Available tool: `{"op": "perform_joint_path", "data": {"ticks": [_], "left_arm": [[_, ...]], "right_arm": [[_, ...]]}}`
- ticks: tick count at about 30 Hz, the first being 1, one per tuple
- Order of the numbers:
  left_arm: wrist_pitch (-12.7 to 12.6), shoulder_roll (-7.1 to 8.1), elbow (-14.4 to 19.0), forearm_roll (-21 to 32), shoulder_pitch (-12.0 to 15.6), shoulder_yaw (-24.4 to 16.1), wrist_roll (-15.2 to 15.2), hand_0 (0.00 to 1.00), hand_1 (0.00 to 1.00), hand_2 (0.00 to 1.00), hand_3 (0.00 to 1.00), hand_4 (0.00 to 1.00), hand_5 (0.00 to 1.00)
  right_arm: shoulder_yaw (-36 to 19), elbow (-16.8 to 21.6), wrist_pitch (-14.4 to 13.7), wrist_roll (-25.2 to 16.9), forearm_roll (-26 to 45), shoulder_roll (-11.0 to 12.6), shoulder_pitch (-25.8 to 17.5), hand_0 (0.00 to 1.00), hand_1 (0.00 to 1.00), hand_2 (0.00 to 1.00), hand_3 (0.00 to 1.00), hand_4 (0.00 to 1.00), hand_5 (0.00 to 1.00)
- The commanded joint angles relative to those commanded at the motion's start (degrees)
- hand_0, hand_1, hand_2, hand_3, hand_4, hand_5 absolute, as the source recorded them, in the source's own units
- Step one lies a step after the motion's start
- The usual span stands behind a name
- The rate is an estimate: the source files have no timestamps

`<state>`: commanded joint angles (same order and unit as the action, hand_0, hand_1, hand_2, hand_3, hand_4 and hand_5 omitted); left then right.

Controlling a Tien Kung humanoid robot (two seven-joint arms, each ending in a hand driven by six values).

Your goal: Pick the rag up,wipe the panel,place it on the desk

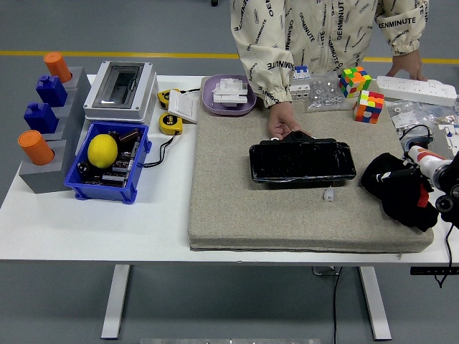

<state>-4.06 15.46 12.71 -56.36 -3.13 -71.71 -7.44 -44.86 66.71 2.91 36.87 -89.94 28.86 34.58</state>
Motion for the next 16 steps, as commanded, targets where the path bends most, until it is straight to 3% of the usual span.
{"op": "perform_joint_path", "data": {"ticks": [10, 16], "left_arm": [[0.04, -0.10, -0.04, -0.03, 0.09, -0.03, -0.01, 0.651, 0.661, 0.695, 0.579, 0.678, 0.444], [0.04, -0.06, -0.06, -0.03, 0.21, 0.06, 0.01, 0.650, 0.663, 0.695, 0.580, 0.677, 0.444]], "right_arm": [[-3.34, 4.32, 0.01, 0.07, -2.59, 1.81, -0.67, 0.654, 0.610, 0.705, 0.707, 0.998, 0.585], [-7.38, 8.78, -1.63, -0.80, -8.21, 3.82, -2.21, 0.660, 0.617, 0.716, 0.750, 0.998, 0.594]]}}
